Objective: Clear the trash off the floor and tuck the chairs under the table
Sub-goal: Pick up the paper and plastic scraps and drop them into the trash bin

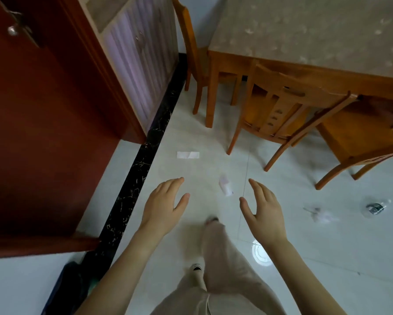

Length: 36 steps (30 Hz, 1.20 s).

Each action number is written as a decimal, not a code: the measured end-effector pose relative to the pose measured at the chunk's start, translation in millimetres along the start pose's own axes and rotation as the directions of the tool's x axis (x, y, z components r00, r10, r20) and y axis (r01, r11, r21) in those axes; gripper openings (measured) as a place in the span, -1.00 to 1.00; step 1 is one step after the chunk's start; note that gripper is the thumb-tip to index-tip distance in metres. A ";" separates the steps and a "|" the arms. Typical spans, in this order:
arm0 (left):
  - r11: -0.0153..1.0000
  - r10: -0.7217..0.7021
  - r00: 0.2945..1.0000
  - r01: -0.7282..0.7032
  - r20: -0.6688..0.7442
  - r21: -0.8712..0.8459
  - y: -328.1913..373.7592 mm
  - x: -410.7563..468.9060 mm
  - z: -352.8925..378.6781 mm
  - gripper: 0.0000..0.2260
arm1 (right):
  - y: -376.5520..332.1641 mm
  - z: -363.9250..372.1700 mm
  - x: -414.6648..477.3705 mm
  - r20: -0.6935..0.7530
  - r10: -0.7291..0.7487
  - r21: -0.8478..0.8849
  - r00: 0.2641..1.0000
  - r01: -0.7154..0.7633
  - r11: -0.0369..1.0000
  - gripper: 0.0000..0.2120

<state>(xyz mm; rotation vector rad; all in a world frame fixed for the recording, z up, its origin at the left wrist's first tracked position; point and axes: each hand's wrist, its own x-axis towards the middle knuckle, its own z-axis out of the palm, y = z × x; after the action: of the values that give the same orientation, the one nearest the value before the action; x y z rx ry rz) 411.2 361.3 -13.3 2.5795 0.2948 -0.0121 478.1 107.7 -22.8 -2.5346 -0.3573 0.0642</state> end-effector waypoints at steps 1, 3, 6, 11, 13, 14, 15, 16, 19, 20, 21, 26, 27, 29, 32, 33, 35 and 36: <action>1.000 0.001 1.000 -0.001 0.020 -0.005 -4.5 24.0 4.9 -0.43 | 1.8 8.8 22.3 -0.003 0.016 0.002 1.000 -0.016 1.000 -0.41; 1.000 0.006 0.999 -0.006 0.048 -0.005 -15.5 73.2 16.3 -0.44 | 7.8 27.9 69.0 -0.013 0.058 0.010 0.998 -0.058 0.998 -0.46; 1.000 -0.027 0.994 0.027 0.102 0.003 -32.9 148.7 32.7 -0.53 | 19.3 58.6 142.4 0.006 0.106 0.032 0.994 -0.106 0.994 -0.48; 0.998 -0.061 0.977 0.060 0.203 0.013 -61.8 262.2 59.5 -0.54 | 43.5 111.2 240.0 0.034 0.215 0.034 0.976 -0.216 0.976 -0.45; 0.999 -0.047 0.971 0.044 0.233 0.019 -80.0 304.6 76.6 -0.55 | 56.6 138.4 269.5 0.051 0.258 0.027 0.965 -0.259 0.965 -0.42; 0.999 -0.044 0.969 0.042 0.244 0.015 -92.2 324.6 88.0 -0.54 | 64.6 155.0 282.1 0.060 0.272 0.024 0.960 -0.274 0.961 -0.40; 0.999 -0.042 0.967 0.042 0.250 0.006 -106.3 343.6 101.7 -0.54 | 73.4 173.4 293.8 0.071 0.285 0.026 0.956 -0.287 0.958 -0.38; 0.999 -0.040 0.967 0.042 0.252 -0.001 -121.7 361.1 117.6 -0.54 | 83.5 193.6 304.3 0.083 0.295 0.032 0.952 -0.299 0.954 -0.36; 0.998 -0.055 0.962 0.060 0.267 -0.010 -175.7 414.8 180.2 -0.54 | 121.7 265.6 336.1 0.117 0.335 0.057 0.935 -0.343 0.938 -0.29; 0.997 -0.064 0.958 0.070 0.279 -0.014 -196.7 431.3 204.8 -0.54 | 138.3 293.9 343.8 0.131 0.352 0.060 0.927 -0.362 0.930 -0.27; 0.998 -0.059 0.955 0.067 0.290 -0.017 -218.9 448.2 231.9 -0.53 | 156.8 324.1 350.4 0.134 0.372 0.063 0.919 -0.383 0.922 -0.26; 0.992 -0.108 0.952 0.122 0.288 -0.030 -332.8 527.5 387.5 -0.50 | 271.2 490.8 370.5 0.138 0.427 0.049 0.894 -0.437 0.898 -0.24; 0.989 -0.122 0.951 0.140 0.285 -0.041 -355.0 538.9 418.9 -0.52 | 295.5 522.3 368.3 0.151 0.439 0.029 0.886 -0.448 0.894 -0.23; 0.988 -0.132 0.956 0.148 0.262 -0.043 -399.5 556.3 478.2 -0.53 | 342.1 578.5 359.1 0.184 0.462 -0.022 0.868 -0.466 0.884 -0.21; 0.988 -0.150 0.951 0.156 0.271 -0.001 -453.7 575.0 555.3 -0.47 | 404.4 640.6 341.2 0.192 0.517 -0.136 0.834 -0.499 0.856 -0.14; 0.988 -0.149 0.950 0.151 0.275 0.015 -467.4 580.8 576.4 -0.45 | 420.2 654.8 337.1 0.190 0.537 -0.168 0.822 -0.511 0.843 -0.12; 0.990 -0.138 0.957 0.132 0.255 0.038 -487.8 591.9 611.3 -0.41 | 444.5 674.6 330.1 0.187 0.579 -0.197 0.794 -0.547 0.814 -0.10; 0.990 -0.141 0.960 0.132 0.240 0.050 -494.1 597.4 625.3 -0.41 | 453.6 681.3 327.1 0.182 0.593 -0.196 0.784 -0.562 0.804 -0.11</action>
<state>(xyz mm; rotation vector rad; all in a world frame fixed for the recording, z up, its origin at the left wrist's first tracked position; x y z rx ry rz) 921.2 572.7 -842.4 2.5516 0.3814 -0.3841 818.6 198.1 -830.8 -2.6790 0.3645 0.6020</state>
